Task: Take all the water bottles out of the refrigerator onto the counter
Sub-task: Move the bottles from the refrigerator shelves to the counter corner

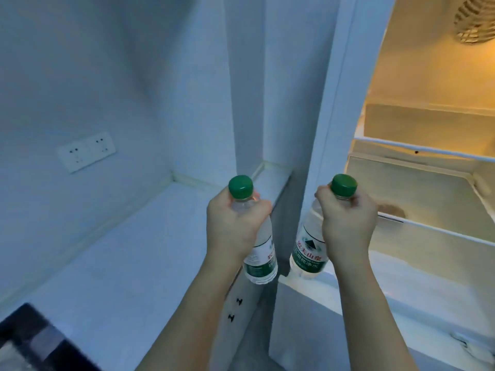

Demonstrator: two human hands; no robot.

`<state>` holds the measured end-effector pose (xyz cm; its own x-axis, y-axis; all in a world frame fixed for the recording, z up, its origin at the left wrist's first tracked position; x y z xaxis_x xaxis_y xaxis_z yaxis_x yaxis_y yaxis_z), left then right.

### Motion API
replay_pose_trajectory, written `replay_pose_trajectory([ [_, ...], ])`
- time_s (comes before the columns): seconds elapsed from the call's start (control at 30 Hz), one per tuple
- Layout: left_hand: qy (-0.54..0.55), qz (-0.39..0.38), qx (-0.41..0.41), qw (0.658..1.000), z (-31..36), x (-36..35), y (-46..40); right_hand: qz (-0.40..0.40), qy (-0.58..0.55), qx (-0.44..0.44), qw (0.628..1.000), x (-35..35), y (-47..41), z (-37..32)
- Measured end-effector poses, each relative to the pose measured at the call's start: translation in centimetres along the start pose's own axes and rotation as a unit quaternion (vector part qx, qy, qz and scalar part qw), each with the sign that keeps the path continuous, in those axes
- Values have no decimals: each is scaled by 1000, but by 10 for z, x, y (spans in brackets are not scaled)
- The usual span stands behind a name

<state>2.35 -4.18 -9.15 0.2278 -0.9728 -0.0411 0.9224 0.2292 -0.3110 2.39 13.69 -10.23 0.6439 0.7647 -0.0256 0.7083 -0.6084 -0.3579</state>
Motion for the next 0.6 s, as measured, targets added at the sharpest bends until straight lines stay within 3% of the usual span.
replay_pose_trajectory([
  [0.33, -49, 181, -13, 982, 27, 192, 43, -184, -61, 21, 981, -126, 129, -56],
  [0.6, -138, 355, -20, 924, 50, 299, 84, -359, -132, 9, 924, -214, 214, -94],
])
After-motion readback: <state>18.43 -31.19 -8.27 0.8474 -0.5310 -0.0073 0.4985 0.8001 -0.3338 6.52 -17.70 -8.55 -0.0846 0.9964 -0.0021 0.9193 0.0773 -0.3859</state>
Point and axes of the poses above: each hand's wrist, its own y-axis away from the middle knuckle, its own x-axis out of the back of the hand, z = x × y, the point moved 3 cm from there along -y, towards the middle knuckle, and after that the axes turned 3 degrees about y, right-handed, at the moved point
